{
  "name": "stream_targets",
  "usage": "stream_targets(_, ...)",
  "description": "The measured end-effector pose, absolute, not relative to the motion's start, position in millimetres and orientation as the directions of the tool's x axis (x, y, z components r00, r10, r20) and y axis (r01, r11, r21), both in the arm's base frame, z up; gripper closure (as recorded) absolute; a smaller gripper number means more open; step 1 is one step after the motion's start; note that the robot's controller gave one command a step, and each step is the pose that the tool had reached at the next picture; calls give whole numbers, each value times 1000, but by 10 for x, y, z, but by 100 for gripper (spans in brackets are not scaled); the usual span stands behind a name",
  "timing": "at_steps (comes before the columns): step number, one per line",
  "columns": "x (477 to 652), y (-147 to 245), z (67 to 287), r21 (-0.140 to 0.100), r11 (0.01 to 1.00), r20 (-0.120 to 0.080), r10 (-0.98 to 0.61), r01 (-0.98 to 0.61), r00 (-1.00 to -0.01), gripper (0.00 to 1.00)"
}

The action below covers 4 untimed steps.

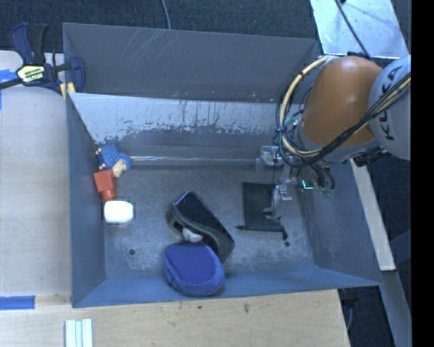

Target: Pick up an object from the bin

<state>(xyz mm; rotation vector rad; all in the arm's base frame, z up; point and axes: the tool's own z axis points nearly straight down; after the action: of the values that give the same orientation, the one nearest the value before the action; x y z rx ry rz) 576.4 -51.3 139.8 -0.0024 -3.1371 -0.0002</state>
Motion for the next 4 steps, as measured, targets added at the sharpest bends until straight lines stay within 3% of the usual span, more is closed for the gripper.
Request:
stream_targets(1,6106,-819,753,-1,960,-2,-282,-282,-960,0)
stream_targets(2,6118,-811,779,-2,959,-6,-282,-282,-959,100)
stream_targets(3,6118,-812,779,-2,959,-6,-282,-282,-959,0)
stream_targets(4,5760,-384,699,2,964,-1,-266,-266,-964,0)
